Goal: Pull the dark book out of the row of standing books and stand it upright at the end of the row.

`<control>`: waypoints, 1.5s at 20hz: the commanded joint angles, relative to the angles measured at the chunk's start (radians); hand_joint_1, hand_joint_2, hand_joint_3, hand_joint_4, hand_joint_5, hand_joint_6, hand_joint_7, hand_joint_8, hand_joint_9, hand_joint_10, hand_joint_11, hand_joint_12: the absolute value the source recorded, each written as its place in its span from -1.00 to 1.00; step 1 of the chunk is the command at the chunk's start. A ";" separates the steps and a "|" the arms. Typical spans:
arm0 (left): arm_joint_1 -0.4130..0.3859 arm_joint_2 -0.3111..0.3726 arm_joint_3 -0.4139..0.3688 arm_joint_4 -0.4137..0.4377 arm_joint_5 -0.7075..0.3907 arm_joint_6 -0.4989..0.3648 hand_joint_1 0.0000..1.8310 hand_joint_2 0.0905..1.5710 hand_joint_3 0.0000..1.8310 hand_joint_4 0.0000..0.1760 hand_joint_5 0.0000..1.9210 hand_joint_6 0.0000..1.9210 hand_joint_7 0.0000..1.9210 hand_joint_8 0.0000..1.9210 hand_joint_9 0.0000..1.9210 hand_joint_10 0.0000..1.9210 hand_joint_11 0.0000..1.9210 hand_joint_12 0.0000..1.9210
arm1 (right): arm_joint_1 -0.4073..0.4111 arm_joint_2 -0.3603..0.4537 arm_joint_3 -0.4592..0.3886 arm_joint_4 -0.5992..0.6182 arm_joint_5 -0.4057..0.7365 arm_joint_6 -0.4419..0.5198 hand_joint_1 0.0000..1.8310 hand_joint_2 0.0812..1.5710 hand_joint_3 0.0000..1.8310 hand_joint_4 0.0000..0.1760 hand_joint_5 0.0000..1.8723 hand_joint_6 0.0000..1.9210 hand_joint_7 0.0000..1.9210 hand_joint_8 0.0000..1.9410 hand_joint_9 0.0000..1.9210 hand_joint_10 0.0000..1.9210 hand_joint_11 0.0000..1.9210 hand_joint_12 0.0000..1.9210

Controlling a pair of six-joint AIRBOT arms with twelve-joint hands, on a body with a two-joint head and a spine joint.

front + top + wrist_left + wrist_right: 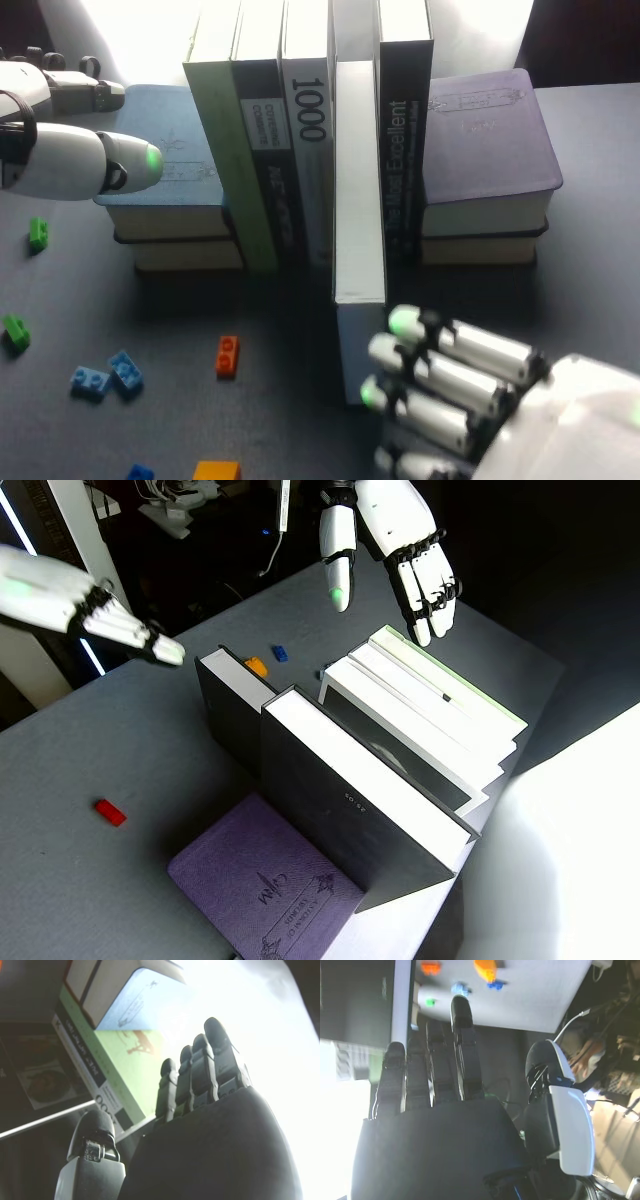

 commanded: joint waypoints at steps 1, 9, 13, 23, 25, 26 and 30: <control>-0.011 0.010 0.004 0.057 -0.029 0.003 -0.95 0.61 -1.00 -0.35 -0.86 -1.00 -0.85 -0.99 -0.84 -0.99 -1.00 -0.39 | 0.030 0.015 -0.009 -0.064 0.096 0.005 -1.00 0.51 -1.00 -1.00 -0.32 -1.00 -0.67 -0.99 -0.83 -0.99 -1.00 -0.60; -0.011 0.010 0.003 0.057 -0.029 0.003 -0.87 0.61 -1.00 -0.39 -0.64 -0.98 -0.56 -0.98 -0.57 -0.95 -1.00 0.27 | 0.247 0.191 0.080 -0.375 -0.045 0.461 -0.94 0.47 -1.00 -1.00 -0.22 -0.97 -0.42 -0.98 -0.53 -0.95 -1.00 0.23; -0.011 0.010 0.001 0.057 -0.030 0.003 -0.83 0.62 -1.00 -0.61 -0.56 -0.98 -0.47 -0.98 -0.48 -0.93 -1.00 0.43 | 0.240 0.215 0.214 -0.696 -0.070 0.872 -0.90 0.48 -1.00 -1.00 -0.13 -0.97 -0.22 -0.96 -0.23 -0.86 -0.87 0.46; -0.008 0.010 0.001 0.043 -0.032 -0.002 -0.83 0.69 -1.00 -1.00 -0.13 -0.97 -0.46 0.14 -0.57 0.46 -0.77 0.93 | 0.249 0.229 0.299 -0.383 -0.265 0.698 -0.90 0.54 -1.00 -1.00 -0.26 0.11 -0.24 0.23 -0.43 0.59 -0.77 1.00; -0.008 0.010 0.001 0.043 -0.033 0.000 -0.82 0.69 -1.00 -1.00 -0.09 -0.93 -0.51 0.29 -0.57 0.52 -0.75 0.92 | 0.257 0.226 0.297 -0.266 -0.274 0.618 -0.88 0.54 -1.00 -1.00 -0.27 0.21 -0.24 0.31 -0.43 0.64 -0.75 1.00; -0.009 0.010 0.001 0.043 -0.034 0.001 -0.80 0.69 -1.00 -1.00 -0.09 -0.93 -0.52 0.30 -0.59 0.52 -0.74 0.91 | 0.258 0.223 0.296 -0.227 -0.273 0.587 -0.90 0.55 -1.00 -1.00 -0.29 0.24 -0.27 0.34 -0.44 0.67 -0.74 1.00; -0.007 0.010 0.004 0.044 -0.034 0.003 -0.85 0.70 -1.00 -1.00 -0.28 -0.34 -0.51 0.43 -0.59 0.65 -0.74 0.98 | 0.261 0.203 0.296 -0.109 -0.258 0.485 -0.92 0.56 -1.00 -1.00 -0.31 0.31 -0.27 0.39 -0.47 0.72 -0.78 1.00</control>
